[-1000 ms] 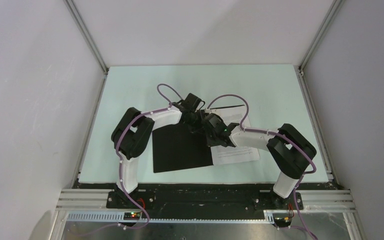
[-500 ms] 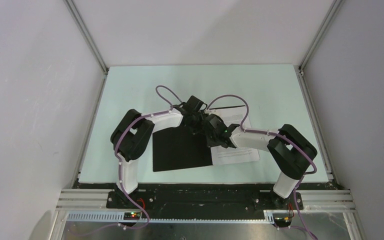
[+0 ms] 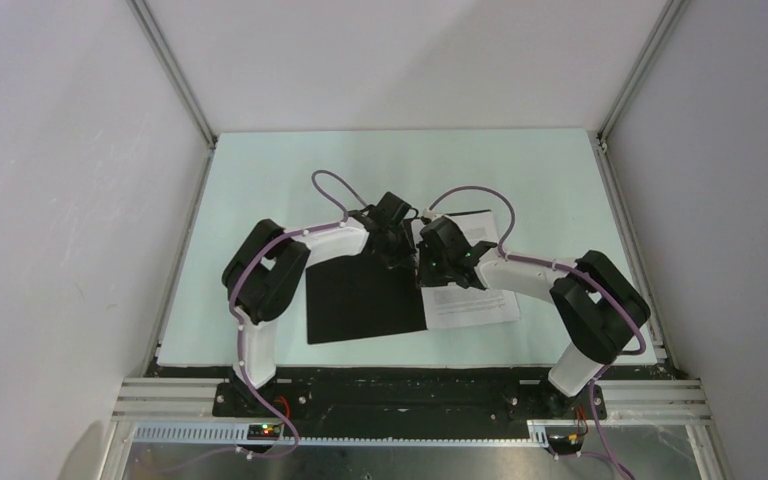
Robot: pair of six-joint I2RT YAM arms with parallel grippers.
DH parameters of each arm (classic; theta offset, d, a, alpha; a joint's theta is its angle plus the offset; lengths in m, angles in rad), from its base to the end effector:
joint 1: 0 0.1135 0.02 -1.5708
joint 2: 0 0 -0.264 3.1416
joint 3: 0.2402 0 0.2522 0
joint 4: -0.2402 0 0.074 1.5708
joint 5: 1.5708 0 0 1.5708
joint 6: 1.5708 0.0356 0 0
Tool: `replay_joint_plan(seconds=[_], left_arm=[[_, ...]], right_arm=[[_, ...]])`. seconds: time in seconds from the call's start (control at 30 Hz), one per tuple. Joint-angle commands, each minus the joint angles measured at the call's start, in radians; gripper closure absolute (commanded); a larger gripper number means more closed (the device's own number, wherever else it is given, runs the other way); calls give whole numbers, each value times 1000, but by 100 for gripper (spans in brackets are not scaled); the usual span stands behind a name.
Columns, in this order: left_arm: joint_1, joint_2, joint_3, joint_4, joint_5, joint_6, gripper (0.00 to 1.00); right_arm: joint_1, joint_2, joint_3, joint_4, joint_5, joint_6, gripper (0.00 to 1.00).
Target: Put the files into the folder
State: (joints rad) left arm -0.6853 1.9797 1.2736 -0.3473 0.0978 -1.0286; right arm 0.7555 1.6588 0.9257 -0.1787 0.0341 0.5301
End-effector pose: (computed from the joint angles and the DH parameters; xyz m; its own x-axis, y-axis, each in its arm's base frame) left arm 0.3109 -0.2586 0.1473 -0.9188 -0.3500 -0.1825 -0.2320 0.8530 -0.4675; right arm 0.2429 0.2271 0.1705 -0.8353 -0.0926 -0.5419 -0.2871 0.9141 0.2863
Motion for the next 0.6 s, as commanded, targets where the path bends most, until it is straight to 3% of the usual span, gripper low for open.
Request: replay_joint_plan(seconds=[0.0,0.33,0.57], left_arm=[[-4,109,-46,-115,-176,49,100],[-5,116,-37,-122,-180,46,100],[-2,123,-38,-125,-179,42,100]], right_arm=[[-29,-45,-25,-80,-70,27,91],[-58,-52,-25,-125,-75,74,92],[-88,-67,-51,-144,-81,110,100]])
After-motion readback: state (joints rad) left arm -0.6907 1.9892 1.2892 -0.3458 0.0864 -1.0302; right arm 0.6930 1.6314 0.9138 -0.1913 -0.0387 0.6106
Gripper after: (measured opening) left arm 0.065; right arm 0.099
